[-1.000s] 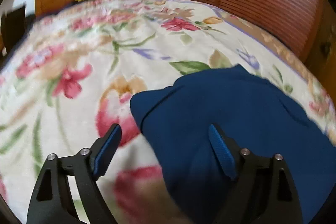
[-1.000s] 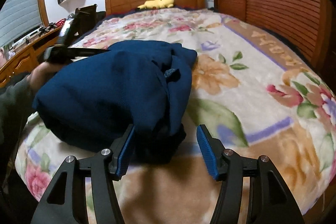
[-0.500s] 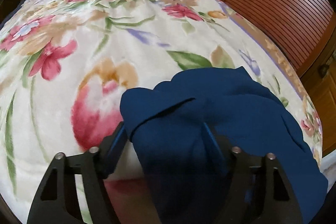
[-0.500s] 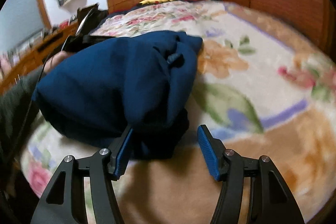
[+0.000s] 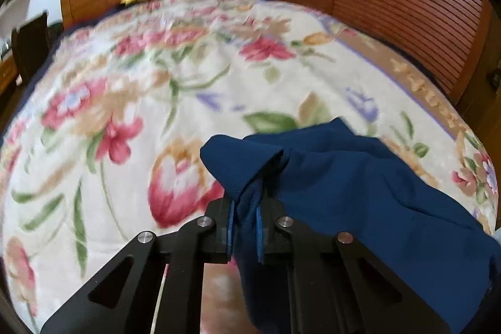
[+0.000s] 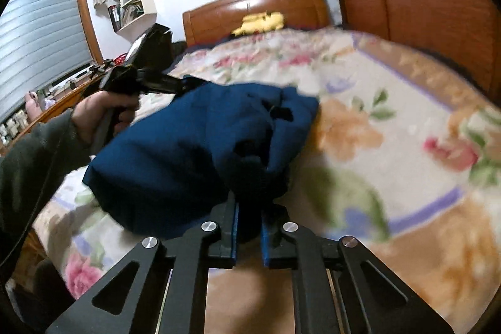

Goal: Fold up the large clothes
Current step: 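Lift the folded jacket with both tools and carry it to the bed corner by the wardrobe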

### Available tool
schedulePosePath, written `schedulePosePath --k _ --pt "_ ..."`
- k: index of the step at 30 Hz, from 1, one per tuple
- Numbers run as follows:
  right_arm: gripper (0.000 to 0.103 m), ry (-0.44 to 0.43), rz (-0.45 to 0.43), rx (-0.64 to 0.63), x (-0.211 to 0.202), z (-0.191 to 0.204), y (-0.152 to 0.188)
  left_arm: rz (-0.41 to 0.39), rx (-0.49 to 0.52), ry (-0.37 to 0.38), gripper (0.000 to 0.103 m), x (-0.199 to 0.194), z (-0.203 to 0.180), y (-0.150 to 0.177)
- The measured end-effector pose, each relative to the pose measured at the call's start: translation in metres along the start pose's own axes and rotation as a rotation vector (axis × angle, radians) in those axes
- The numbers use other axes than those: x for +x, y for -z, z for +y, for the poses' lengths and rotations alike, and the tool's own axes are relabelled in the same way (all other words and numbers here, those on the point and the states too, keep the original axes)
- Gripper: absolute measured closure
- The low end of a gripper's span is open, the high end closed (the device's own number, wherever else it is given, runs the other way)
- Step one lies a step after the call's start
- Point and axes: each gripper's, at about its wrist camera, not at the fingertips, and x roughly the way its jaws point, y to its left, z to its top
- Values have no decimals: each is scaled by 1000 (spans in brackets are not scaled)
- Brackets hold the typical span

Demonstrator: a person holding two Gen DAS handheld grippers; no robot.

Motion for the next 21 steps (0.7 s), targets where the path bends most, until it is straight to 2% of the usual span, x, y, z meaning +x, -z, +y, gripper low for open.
schedulePosePath --k 3,7,12,15,17,21 --pt "95 24 -26 15 -11 -18 -10 -61 40 -2 92 -21 -31 -12" --pt "95 82 -63 -14 -41 -54 -19 -142 71 51 92 -40 -88 -30" --pt "95 237 -89 -6 -84 -129 -30 -211 84 162 92 -41 -177 -52" --pt "95 350 -86 -14 -112 -171 -34 -256 144 219 92 -35 -239 -62" --pt "95 414 -86 -26 -132 -194 -33 -265 157 255 92 -29 -272 -69" --pt "95 517 -107 -1 -172 -230 -20 -231 166 340 92 -9 -334 -83"
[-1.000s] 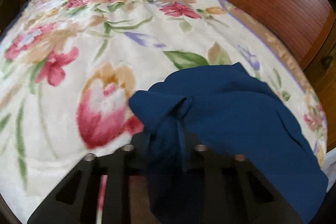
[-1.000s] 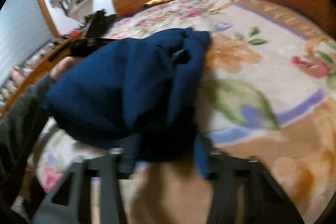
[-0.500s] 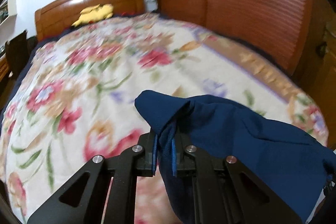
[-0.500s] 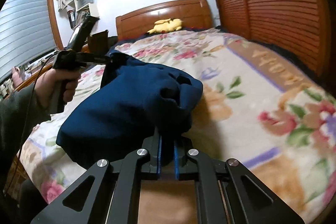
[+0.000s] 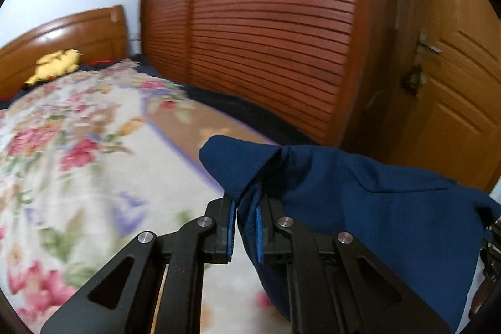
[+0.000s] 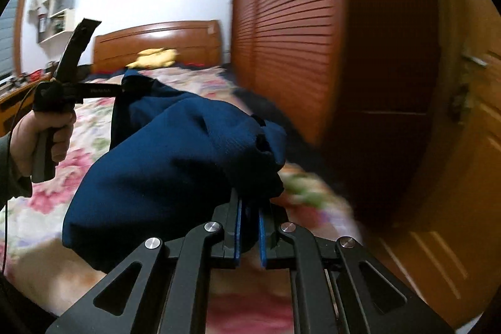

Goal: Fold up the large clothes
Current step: 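Lift the folded jacket with both tools and carry it to the bed corner by the wardrobe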

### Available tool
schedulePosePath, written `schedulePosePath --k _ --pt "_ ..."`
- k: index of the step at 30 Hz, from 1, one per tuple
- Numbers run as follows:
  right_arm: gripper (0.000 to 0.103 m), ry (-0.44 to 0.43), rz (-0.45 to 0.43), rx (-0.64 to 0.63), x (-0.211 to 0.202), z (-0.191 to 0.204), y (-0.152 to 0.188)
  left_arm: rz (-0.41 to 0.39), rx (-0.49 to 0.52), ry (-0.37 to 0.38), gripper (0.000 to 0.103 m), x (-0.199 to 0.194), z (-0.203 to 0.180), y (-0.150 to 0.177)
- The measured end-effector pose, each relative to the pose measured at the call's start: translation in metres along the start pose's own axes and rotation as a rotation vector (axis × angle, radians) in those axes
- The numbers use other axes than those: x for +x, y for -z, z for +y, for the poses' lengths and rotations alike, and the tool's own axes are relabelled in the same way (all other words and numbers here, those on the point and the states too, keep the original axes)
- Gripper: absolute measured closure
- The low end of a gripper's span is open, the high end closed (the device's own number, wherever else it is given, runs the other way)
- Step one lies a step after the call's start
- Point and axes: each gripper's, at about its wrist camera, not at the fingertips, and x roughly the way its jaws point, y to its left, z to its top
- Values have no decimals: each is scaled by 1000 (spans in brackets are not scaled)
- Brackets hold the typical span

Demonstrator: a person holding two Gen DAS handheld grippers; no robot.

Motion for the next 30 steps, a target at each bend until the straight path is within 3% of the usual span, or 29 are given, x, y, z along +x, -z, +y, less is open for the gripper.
schedulePosePath --k 4,6,9,12,17,19,20,25,30 --pt "95 75 55 48 7 -25 26 37 70 22 90 26 -43 3" --pt "95 93 103 59 18 -24 42 51 122 -7 87 33 -56 10" --pt "93 123 130 101 24 -24 54 62 188 -32 81 25 -59 18" --pt "90 159 132 101 25 -16 45 75 197 -25 74 6 -49 26" --pt "68 244 118 115 10 7 23 68 176 9 44 -50 -22 47" --pt "50 261 80 99 -20 21 23 66 175 11 22 -70 -14 61" --pt "48 265 61 94 -28 26 19 61 179 5 21 -80 -10 67" --pt "40 207 24 59 -57 61 10 42 180 -34 14 -137 16 101" --pt "32 101 16 50 -71 97 13 -9 143 -72 14 -185 36 124"
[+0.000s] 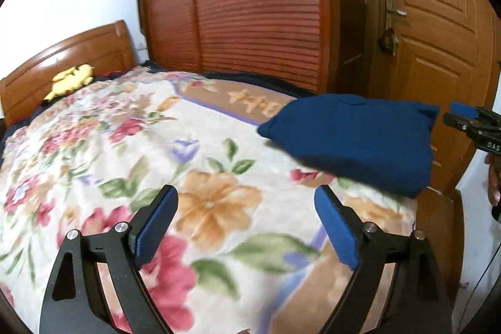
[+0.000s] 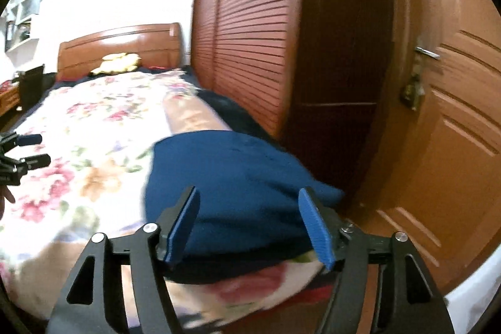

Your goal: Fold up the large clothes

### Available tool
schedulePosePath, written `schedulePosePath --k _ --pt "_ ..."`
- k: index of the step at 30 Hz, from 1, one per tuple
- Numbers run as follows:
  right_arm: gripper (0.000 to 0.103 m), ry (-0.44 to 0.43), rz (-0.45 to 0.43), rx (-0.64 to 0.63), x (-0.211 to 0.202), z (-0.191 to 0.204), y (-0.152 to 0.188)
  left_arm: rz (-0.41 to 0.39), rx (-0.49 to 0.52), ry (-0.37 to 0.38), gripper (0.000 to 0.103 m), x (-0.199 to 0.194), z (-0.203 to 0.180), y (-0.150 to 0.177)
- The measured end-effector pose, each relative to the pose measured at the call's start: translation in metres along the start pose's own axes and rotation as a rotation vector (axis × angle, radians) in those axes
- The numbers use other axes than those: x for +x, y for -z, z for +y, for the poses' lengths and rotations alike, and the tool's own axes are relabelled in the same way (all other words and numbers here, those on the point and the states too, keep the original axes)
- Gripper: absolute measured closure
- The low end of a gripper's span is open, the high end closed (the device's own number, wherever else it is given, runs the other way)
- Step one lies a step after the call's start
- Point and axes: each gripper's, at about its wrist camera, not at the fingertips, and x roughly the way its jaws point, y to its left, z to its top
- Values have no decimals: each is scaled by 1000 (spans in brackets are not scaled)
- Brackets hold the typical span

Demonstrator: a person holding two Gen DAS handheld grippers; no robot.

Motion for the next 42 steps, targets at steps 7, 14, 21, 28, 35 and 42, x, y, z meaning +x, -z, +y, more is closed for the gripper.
schedulePosePath --k 7,14,21,28,35,42 --pt "27 -149 14 -30 5 41 -7 -72 -70 -94 14 -64 30 37" --pt "26 -296 -37 -88 -5 95 -7 -106 -106 -187 14 -112 61 84" --pt "26 -444 -30 -137 -2 148 8 -118 -157 -292 14 -143 92 122" --pt "26 -518 -21 -145 15 180 13 -125 -204 -379 14 -154 118 155" --pt "26 -541 -38 -147 40 200 21 -101 -309 -402 14 -146 154 187" --pt "26 -544 -67 -188 59 221 35 -86 -361 -434 14 -146 181 209"
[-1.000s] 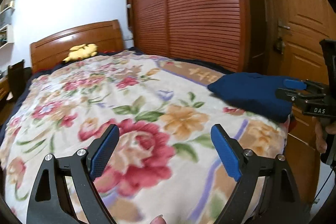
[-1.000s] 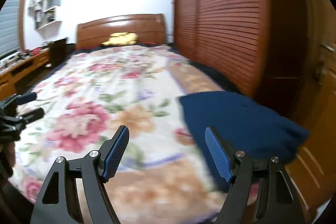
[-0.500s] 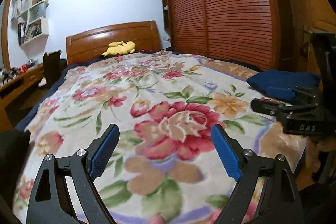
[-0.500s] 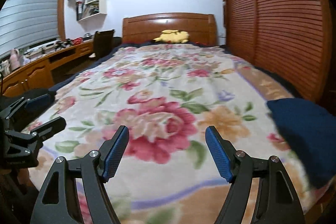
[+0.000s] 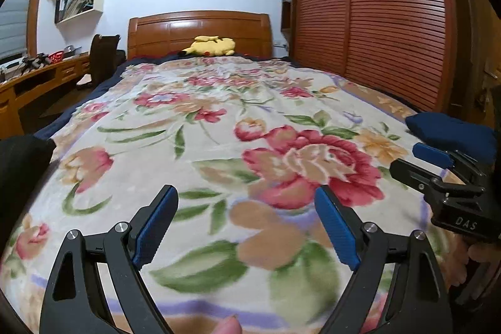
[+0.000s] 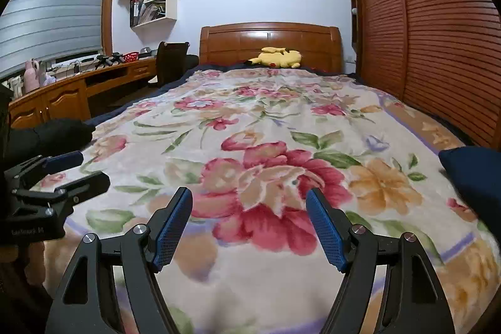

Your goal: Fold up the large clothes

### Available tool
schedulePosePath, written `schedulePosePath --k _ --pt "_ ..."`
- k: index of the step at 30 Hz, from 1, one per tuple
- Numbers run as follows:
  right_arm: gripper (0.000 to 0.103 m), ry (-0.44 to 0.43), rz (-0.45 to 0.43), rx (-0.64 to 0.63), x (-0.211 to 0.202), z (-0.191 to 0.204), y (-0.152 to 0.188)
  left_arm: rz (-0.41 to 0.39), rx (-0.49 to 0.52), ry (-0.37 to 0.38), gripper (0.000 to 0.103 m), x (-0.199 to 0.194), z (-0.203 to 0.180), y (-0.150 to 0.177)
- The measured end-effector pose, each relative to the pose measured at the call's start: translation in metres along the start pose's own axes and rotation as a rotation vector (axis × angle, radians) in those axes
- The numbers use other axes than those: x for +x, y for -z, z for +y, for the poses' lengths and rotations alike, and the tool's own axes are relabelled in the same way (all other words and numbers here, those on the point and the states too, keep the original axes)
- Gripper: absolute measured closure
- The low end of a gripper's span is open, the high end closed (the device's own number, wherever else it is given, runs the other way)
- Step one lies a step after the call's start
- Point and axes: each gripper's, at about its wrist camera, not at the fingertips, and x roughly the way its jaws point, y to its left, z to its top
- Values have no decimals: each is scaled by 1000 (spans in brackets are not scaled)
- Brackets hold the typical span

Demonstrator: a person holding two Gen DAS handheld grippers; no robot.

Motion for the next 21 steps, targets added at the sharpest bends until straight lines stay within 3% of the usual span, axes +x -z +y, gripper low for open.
schedulePosePath --k 11,21 --pt "26 -15 -4 -1 24 5 6 -33 6 -70 14 -5 14 3" --pt "26 -6 -3 15 25 3 8 -36 8 -61 14 -8 15 4"
